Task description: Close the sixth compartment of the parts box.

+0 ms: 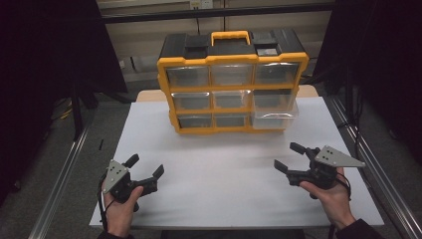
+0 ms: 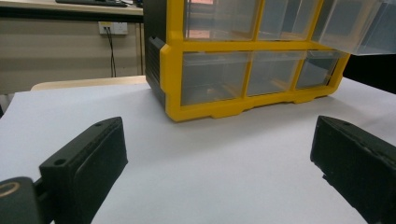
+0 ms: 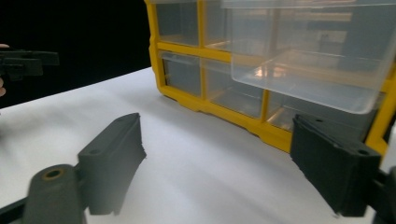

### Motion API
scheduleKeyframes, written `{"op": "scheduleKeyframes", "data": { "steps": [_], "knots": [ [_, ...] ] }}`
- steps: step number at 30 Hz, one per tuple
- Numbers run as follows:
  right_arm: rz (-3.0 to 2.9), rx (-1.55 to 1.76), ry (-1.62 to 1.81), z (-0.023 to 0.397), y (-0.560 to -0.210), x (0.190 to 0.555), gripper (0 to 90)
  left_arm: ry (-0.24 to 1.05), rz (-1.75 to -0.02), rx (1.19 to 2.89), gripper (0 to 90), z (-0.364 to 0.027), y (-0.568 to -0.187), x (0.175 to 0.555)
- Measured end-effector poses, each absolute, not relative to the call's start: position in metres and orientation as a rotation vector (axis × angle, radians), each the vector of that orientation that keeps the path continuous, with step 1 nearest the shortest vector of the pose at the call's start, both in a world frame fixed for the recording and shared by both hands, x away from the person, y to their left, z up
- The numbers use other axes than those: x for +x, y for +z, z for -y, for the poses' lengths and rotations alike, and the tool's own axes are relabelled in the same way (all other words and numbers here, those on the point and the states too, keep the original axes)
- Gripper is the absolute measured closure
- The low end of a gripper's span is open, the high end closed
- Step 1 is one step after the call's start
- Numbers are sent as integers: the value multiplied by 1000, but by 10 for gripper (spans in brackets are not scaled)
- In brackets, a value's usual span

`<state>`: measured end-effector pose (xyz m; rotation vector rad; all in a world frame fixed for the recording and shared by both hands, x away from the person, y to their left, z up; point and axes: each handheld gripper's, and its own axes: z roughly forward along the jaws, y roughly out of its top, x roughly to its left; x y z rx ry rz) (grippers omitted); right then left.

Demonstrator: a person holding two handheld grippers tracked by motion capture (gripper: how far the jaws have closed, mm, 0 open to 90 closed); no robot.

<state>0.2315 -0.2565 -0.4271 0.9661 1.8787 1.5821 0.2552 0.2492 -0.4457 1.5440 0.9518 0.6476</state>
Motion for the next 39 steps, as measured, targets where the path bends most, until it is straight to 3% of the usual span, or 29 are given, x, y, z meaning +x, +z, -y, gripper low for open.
{"op": "scheduleKeyframes", "data": {
  "steps": [1, 2, 5, 6, 7, 8, 13, 14, 17, 24, 39],
  "knots": [
    [-1883, 965, 1586, 255, -427, 233, 183, 647, -951, 1543, 37, -249, -446, 255],
    [-1895, 955, 1605, 252, -427, 237, 260, 650, -953, 1541, 37, -249, -445, 255],
    [-1886, 950, 1604, 249, -426, 239, 301, 640, -954, 1534, 37, -248, -445, 254],
    [-1901, 940, 1620, 247, -424, 240, 372, 646, -944, 1538, 37, -248, -445, 254],
    [-1901, 940, 1620, 247, -424, 240, 372, 646, -942, 1531, 37, -247, -445, 254],
    [-1901, 916, 1633, 246, -422, 241, 456, 645, -936, 1542, 37, -248, -445, 254],
    [-1884, 939, 1642, 248, -421, 242, 536, 662, -949, 1526, 50, -250, -444, 253],
    [-1890, 950, 1639, 250, -422, 243, 606, 671, -952, 1524, 50, -250, -442, 252],
    [-1881, 953, 1645, 251, -422, 244, 648, 666, -951, 1519, 50, -249, -443, 252],
    [-1890, 944, 1665, 251, -421, 246, 871, 648, -945, 1533, 44, -247, -444, 253],
    [-1866, 950, 1644, 258, -417, 260, 900, 642, -930, 1533, 39, -249, -445, 255]
  ]
}}
